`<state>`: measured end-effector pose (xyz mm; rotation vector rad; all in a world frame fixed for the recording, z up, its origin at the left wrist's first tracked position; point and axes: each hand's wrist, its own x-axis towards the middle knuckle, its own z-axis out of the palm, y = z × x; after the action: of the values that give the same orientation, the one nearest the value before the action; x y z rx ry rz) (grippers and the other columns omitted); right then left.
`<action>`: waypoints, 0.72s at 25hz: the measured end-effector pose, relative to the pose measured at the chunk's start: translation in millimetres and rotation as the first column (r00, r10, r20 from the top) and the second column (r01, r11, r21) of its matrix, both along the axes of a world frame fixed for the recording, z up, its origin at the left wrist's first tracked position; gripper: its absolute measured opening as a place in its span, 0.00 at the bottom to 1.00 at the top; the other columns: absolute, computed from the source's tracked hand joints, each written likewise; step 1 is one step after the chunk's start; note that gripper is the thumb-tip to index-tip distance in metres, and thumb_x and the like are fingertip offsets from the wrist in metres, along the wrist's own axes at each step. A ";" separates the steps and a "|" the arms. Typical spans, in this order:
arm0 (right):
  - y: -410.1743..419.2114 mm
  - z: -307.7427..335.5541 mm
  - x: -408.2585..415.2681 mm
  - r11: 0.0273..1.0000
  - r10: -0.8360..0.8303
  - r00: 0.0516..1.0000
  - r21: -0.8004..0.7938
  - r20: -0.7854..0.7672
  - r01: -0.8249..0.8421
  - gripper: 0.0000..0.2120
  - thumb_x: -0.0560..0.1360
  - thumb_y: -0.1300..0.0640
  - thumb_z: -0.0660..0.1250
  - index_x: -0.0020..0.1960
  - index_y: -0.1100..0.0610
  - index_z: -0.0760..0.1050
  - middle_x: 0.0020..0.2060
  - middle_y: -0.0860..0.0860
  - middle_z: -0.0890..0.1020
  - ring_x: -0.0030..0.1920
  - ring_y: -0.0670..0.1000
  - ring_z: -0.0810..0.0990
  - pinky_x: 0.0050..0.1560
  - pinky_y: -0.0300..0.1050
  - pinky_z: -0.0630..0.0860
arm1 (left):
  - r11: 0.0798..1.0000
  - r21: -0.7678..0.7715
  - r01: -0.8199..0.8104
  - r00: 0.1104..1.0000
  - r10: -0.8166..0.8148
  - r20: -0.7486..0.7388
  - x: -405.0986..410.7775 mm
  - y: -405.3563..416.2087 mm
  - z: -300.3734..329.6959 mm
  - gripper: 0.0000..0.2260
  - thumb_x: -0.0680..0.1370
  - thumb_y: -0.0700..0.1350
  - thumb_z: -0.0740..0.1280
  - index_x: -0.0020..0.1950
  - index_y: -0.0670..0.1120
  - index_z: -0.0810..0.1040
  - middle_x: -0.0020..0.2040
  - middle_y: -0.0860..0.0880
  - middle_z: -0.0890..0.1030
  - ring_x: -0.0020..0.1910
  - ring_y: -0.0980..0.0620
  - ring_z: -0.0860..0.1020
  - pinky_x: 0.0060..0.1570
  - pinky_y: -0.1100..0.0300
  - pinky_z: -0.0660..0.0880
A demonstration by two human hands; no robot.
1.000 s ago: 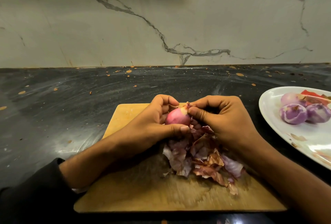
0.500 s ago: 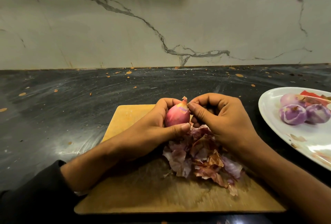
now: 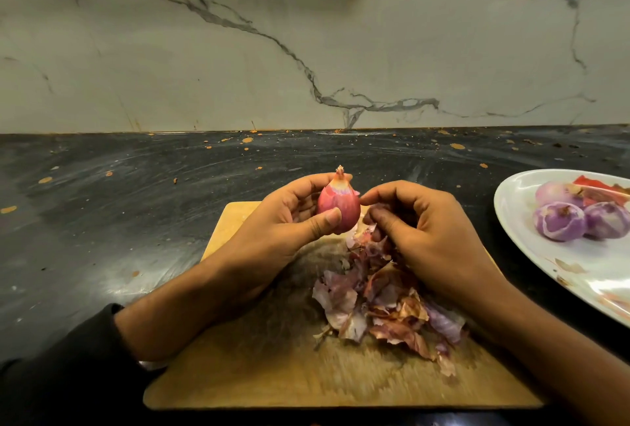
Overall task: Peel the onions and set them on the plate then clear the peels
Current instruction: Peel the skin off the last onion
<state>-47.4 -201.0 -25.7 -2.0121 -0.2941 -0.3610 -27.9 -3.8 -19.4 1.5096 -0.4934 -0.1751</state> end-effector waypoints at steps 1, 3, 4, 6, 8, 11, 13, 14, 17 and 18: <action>-0.2 1.1 -1.1 1.000 0.003 1.000 -0.018 0.006 -0.003 0.10 0.80 0.62 0.66 0.52 0.49 0.83 0.39 0.48 0.84 0.39 0.46 0.82 0.42 0.44 0.81 | 1.000 -0.004 -0.004 1.000 0.004 -0.003 0.4 0.2 0.1 0.21 0.74 0.39 0.68 0.67 0.46 0.74 0.58 0.56 0.84 0.59 0.56 0.81 0.54 0.65 0.78; 0.7 3.0 -2.7 1.000 0.010 1.000 -0.010 0.013 -0.010 0.08 0.79 0.58 0.67 0.49 0.50 0.84 0.38 0.48 0.85 0.39 0.47 0.82 0.41 0.44 0.80 | 1.000 -0.027 -0.007 1.000 0.006 -0.024 0.6 1.0 0.6 0.21 0.74 0.40 0.67 0.67 0.48 0.74 0.58 0.53 0.84 0.58 0.53 0.82 0.52 0.63 0.78; 1.2 3.7 -3.1 1.000 0.008 1.000 0.009 0.026 -0.008 0.06 0.79 0.57 0.68 0.48 0.51 0.84 0.38 0.47 0.85 0.40 0.45 0.83 0.41 0.41 0.80 | 0.999 -0.036 -0.003 0.999 0.002 -0.038 0.3 1.2 0.7 0.21 0.74 0.40 0.67 0.67 0.48 0.74 0.58 0.49 0.84 0.57 0.51 0.83 0.52 0.62 0.79; 1.6 5.5 -3.6 0.997 0.013 0.999 0.080 0.037 -0.016 0.04 0.77 0.53 0.70 0.48 0.52 0.84 0.40 0.46 0.86 0.42 0.44 0.84 0.43 0.38 0.80 | 0.999 -0.033 0.014 0.998 -0.016 -0.065 -1.0 1.3 0.1 0.21 0.74 0.40 0.67 0.66 0.47 0.73 0.56 0.46 0.84 0.55 0.48 0.83 0.51 0.60 0.80; 1.1 6.4 -3.2 0.991 0.041 0.999 0.127 0.017 -0.043 0.08 0.74 0.49 0.71 0.51 0.49 0.84 0.44 0.46 0.86 0.46 0.46 0.85 0.47 0.41 0.82 | 0.999 -0.008 0.037 0.997 -0.038 -0.067 -3.1 0.3 -0.5 0.20 0.73 0.41 0.68 0.65 0.44 0.72 0.55 0.47 0.85 0.55 0.49 0.84 0.50 0.60 0.80; 1.1 5.6 -2.0 0.985 0.088 0.996 0.154 -0.022 -0.084 0.13 0.72 0.47 0.70 0.54 0.49 0.84 0.47 0.47 0.86 0.47 0.48 0.85 0.43 0.42 0.83 | 0.998 0.034 0.061 0.998 -0.060 -0.037 -6.5 -1.0 0.4 0.19 0.72 0.41 0.68 0.63 0.42 0.73 0.52 0.49 0.85 0.53 0.51 0.84 0.49 0.63 0.80; 0.2 4.8 -0.6 0.968 0.106 0.993 0.231 -0.044 -0.093 0.11 0.74 0.53 0.71 0.54 0.54 0.85 0.46 0.49 0.87 0.45 0.49 0.86 0.39 0.42 0.82 | 0.996 0.045 0.075 0.997 -0.073 -0.031 -7.7 -1.0 0.5 0.19 0.73 0.40 0.68 0.63 0.42 0.72 0.53 0.48 0.84 0.53 0.49 0.84 0.49 0.61 0.80; -0.3 4.8 0.0 0.961 0.106 0.993 0.262 -0.052 -0.089 0.09 0.75 0.55 0.71 0.53 0.55 0.85 0.45 0.50 0.87 0.44 0.50 0.86 0.39 0.43 0.82 | 0.996 0.062 0.068 0.998 -0.067 -0.015 -7.5 -0.6 0.5 0.19 0.73 0.40 0.69 0.63 0.43 0.72 0.54 0.47 0.84 0.54 0.49 0.84 0.50 0.61 0.81; -1.9 4.0 0.2 0.957 0.086 0.996 0.280 -0.027 -0.075 0.07 0.75 0.58 0.72 0.51 0.57 0.86 0.44 0.51 0.88 0.44 0.52 0.87 0.43 0.47 0.84 | 0.995 0.085 0.050 0.998 -0.053 0.029 -7.3 -1.0 0.5 0.20 0.71 0.41 0.71 0.62 0.43 0.74 0.55 0.47 0.83 0.55 0.50 0.83 0.50 0.61 0.80; -2.1 3.8 -0.1 0.959 0.076 0.997 0.276 -0.011 -0.070 0.07 0.75 0.59 0.72 0.51 0.57 0.86 0.44 0.51 0.88 0.44 0.51 0.87 0.43 0.47 0.84 | 0.996 0.082 0.043 0.998 -0.046 0.035 -7.3 -1.4 0.6 0.20 0.70 0.41 0.71 0.62 0.44 0.75 0.55 0.48 0.83 0.55 0.51 0.83 0.50 0.61 0.80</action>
<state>-47.6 -203.1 -21.9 -1.7262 -0.2871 -0.3149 -35.2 -5.1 -18.8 1.5846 -0.5557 -0.2048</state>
